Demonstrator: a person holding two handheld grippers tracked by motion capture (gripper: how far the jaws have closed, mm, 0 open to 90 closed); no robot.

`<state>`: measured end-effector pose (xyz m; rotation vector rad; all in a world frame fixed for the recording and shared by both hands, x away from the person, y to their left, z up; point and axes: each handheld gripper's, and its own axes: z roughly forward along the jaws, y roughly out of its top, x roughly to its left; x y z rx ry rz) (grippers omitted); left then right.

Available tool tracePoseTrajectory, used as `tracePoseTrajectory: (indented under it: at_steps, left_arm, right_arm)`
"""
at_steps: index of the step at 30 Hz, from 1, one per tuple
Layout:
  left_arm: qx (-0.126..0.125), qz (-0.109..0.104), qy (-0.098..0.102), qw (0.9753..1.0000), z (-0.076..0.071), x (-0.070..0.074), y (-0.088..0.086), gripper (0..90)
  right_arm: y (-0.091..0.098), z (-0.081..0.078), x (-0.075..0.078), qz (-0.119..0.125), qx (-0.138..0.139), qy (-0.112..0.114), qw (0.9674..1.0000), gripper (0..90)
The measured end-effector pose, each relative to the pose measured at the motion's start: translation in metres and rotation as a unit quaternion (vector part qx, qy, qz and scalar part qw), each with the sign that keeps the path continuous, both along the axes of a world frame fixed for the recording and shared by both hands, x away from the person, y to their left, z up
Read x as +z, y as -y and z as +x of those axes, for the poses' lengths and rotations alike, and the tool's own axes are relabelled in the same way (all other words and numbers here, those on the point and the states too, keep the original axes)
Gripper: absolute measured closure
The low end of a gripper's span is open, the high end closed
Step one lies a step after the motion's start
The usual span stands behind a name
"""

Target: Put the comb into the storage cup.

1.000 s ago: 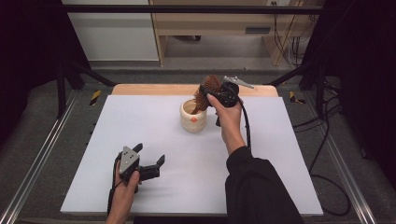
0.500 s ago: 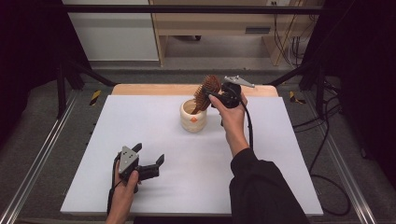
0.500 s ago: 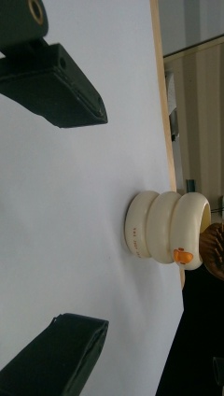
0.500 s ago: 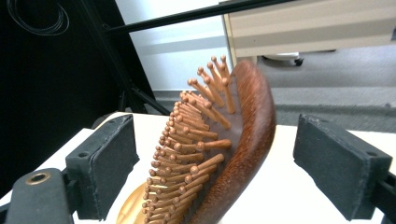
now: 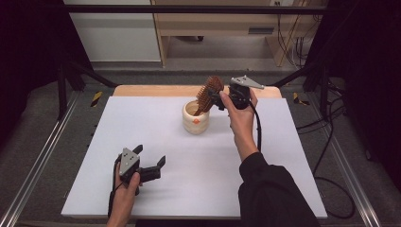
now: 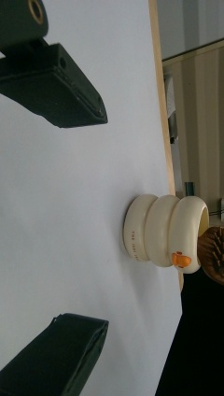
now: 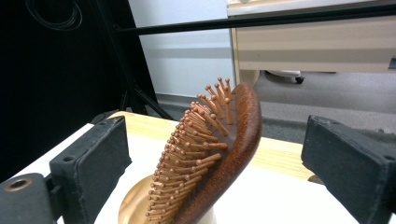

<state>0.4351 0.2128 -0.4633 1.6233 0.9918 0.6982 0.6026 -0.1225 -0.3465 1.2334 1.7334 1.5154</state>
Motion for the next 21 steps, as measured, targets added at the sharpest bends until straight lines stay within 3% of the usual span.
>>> tracePoseTrajectory:
  at_steps: [21]
  left_arm:
    - [0.006, 0.0, 0.001, 1.0, 0.001, 0.0, -0.004, 3.3]
  right_arm:
    - [0.023, -0.008, 0.006, 0.007, -0.016, 0.007, 0.9998, 8.6]
